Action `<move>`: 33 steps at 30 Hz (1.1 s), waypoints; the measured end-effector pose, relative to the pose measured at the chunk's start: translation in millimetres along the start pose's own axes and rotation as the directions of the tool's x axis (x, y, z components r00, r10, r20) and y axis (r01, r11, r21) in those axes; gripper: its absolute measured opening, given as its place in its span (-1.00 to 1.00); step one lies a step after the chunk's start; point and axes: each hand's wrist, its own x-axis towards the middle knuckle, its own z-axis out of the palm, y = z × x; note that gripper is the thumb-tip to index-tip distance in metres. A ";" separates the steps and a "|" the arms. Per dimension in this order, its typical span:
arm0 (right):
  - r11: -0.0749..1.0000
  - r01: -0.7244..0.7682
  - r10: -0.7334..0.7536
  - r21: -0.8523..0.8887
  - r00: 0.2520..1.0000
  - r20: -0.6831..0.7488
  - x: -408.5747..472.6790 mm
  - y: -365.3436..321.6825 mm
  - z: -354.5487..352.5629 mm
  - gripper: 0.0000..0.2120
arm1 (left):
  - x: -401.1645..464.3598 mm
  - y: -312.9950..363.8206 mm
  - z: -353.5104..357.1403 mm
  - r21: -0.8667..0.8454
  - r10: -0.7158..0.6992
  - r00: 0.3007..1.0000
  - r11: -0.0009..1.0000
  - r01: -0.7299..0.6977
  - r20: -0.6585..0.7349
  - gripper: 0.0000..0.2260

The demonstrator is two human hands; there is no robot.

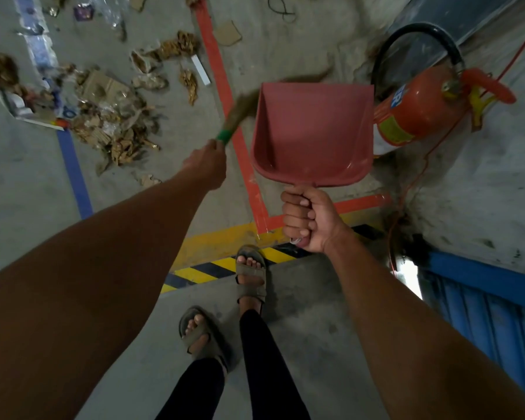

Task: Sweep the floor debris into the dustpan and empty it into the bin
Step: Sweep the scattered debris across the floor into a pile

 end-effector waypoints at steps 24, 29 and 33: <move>0.999 -0.028 0.028 -0.037 1.000 -0.002 12.3 -30.6 -11.0 -0.62 | 37.5 13.1 -41.9 -0.315 -0.297 0.950 0.914 0.254 -0.095 -0.61; 0.998 -0.041 0.040 -0.056 0.999 -0.012 15.5 -33.2 -1.9 -0.62 | 11.8 -11.6 -34.6 -0.287 -0.222 0.949 0.946 0.153 -0.225 -0.51; 0.997 -0.050 0.050 -0.055 0.999 -0.013 21.1 -33.2 12.4 -0.62 | -6.5 -33.7 -11.3 -0.188 0.033 0.992 0.981 -0.055 -0.118 -0.45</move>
